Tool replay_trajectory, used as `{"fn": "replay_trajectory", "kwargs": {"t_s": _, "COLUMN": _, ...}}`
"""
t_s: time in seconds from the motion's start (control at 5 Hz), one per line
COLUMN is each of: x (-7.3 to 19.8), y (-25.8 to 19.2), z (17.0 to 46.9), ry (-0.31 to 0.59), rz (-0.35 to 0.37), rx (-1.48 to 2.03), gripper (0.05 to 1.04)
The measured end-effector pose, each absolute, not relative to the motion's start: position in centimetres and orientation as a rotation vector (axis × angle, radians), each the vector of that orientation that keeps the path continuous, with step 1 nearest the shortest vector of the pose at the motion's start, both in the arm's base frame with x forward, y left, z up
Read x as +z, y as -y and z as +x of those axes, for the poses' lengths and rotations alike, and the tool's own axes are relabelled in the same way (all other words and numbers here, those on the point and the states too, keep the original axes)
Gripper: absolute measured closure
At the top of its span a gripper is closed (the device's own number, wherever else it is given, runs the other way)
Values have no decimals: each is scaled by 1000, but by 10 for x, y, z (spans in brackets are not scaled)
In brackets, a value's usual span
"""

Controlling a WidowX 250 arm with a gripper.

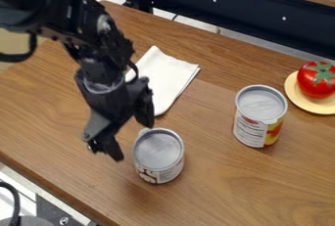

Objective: Move the can in the bottom center of the table

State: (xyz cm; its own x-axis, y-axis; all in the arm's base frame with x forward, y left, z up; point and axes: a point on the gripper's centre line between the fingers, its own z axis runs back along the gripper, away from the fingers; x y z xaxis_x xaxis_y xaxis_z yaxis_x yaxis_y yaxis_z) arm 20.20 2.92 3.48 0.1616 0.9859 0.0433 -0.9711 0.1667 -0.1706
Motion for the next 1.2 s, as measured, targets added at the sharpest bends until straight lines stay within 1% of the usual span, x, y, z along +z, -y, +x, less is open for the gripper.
{"fn": "replay_trajectory", "kwargs": {"t_s": 0.2, "x": 42, "y": -21, "z": 202, "ry": 258, "rz": -61, "rx": 1238, "gripper": 86}}
{"fn": "replay_trajectory", "kwargs": {"t_s": 0.4, "x": 40, "y": -22, "z": 198, "ry": 249, "rz": 28, "rx": 972, "gripper": 86}}
{"fn": "replay_trajectory", "kwargs": {"t_s": 0.6, "x": 38, "y": -30, "z": 199, "ry": 259, "rz": 60, "rx": 746, "gripper": 87}}
{"fn": "replay_trajectory", "kwargs": {"t_s": 0.8, "x": 40, "y": -46, "z": 192, "ry": 233, "rz": 20, "rx": 654, "gripper": 87}}
{"fn": "replay_trajectory", "kwargs": {"t_s": 1.0, "x": 42, "y": -61, "z": 191, "ry": 237, "rz": -6, "rx": 641, "gripper": 86}}
{"fn": "replay_trajectory", "kwargs": {"t_s": 1.2, "x": 45, "y": -70, "z": 199, "ry": 262, "rz": 3, "rx": 595, "gripper": 86}}
